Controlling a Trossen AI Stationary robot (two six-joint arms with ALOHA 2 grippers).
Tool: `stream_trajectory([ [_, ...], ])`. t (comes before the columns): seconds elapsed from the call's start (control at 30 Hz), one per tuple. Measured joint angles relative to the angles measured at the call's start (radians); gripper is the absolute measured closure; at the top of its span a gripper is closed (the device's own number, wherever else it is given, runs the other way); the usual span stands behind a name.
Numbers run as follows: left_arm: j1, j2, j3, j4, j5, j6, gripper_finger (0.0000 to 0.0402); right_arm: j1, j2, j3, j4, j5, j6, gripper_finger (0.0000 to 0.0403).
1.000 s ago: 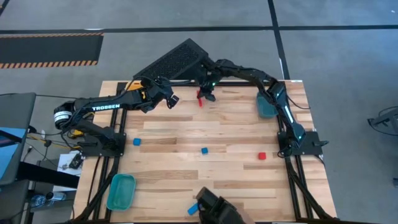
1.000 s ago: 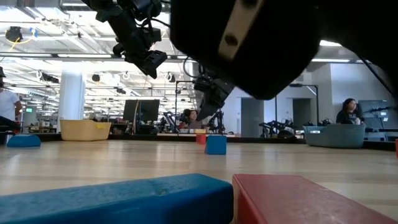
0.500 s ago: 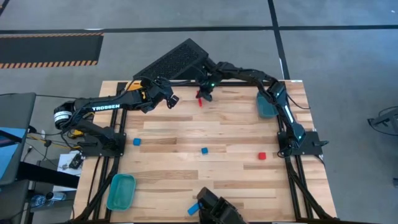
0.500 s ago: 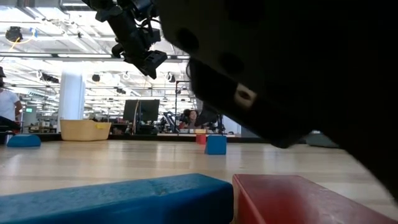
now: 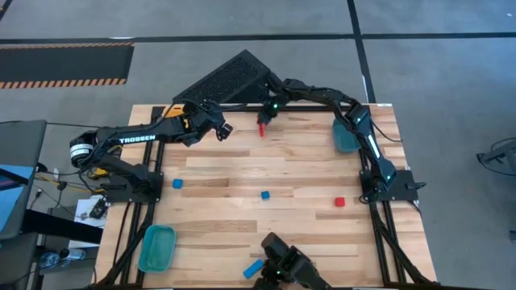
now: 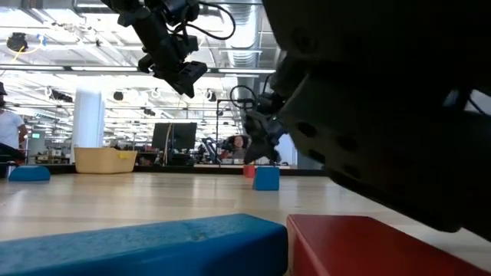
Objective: Sort & place blocks by color
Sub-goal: Put the top left red block into the dark blue bin
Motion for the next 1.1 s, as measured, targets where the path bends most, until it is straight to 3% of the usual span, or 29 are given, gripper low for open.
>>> stream_trajectory([
  [0.1, -0.012, 0.0, 0.0, -0.005, 0.001, -0.002, 0.0228, -0.026, 0.016, 0.026, 0.003, -0.007, 0.043, 0.0403],
  [0.37, -0.029, 0.0, 0.0, -0.001, -0.004, 0.002, 0.0228, -0.054, 0.026, 0.041, -0.237, 0.03, 0.034, 0.0403],
  [0.67, -0.028, 0.0, 0.0, -0.022, -0.007, 0.024, 0.0228, -0.005, 0.014, 0.029, -0.619, 0.137, -0.155, 0.0403],
  [0.9, -0.028, 0.0, 0.0, -0.093, -0.07, 0.024, 0.0228, 0.078, -0.191, -0.056, -0.466, 0.287, -0.171, 0.0394],
  [1.0, -0.028, 0.0, 0.0, -0.143, -0.084, 0.014, 0.0228, 0.091, -0.313, -0.152, -0.394, 0.376, -0.171, 0.038],
  [1.1, -0.028, 0.0, 0.0, -0.2, -0.134, -0.028, 0.0228, 0.092, -0.451, -0.3, -0.338, 0.394, -0.171, 0.036],
])
